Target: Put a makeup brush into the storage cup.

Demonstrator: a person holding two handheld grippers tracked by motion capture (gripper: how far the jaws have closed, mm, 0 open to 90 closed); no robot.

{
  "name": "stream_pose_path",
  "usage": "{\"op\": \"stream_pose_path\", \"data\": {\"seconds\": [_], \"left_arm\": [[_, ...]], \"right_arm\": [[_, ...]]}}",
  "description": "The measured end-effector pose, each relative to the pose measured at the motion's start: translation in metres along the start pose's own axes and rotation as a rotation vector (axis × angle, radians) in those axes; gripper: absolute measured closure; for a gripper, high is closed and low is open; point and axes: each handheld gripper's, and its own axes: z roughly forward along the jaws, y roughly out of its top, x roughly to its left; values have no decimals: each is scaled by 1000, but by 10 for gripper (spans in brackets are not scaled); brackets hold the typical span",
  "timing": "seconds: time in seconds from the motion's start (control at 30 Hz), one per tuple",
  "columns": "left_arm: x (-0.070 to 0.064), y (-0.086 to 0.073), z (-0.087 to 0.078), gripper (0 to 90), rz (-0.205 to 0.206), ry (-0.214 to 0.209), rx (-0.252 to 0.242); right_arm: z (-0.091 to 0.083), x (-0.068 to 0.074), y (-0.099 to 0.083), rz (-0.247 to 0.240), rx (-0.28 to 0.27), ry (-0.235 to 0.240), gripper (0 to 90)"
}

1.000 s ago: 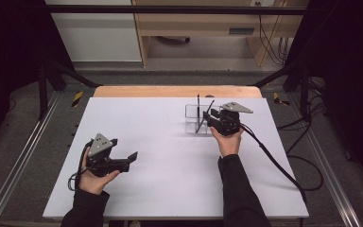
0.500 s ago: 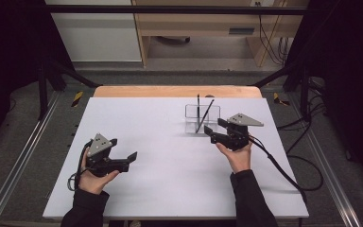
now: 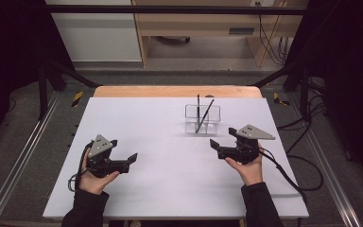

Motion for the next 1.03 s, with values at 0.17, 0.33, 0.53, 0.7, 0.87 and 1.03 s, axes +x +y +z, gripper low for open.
{"op": "stream_pose_path", "data": {"seconds": [0.17, 0.33, 0.53, 0.7, 0.87, 1.03], "left_arm": [[1, -2, 0, 82, 3, -1, 4], [1, -3, 0, 77, 9, -4, 4], [0, -3, 0, 66, 16, -8, 6], [0, -5, 1, 65, 18, -9, 9], [1, -8, 1, 65, 18, -9, 14], [1, -10, 2, 65, 14, -9, 17]], "right_arm": [[-11, -3, -7, 22, -12, 14, 88], [-21, -6, -13, 34, -21, 11, 67], [-29, -11, -24, 33, -16, 6, 53], [-36, -14, -30, 39, -6, -11, 51], [-44, -18, -36, 44, -4, -16, 48], [-50, -19, -38, 52, -12, -19, 48]]}}
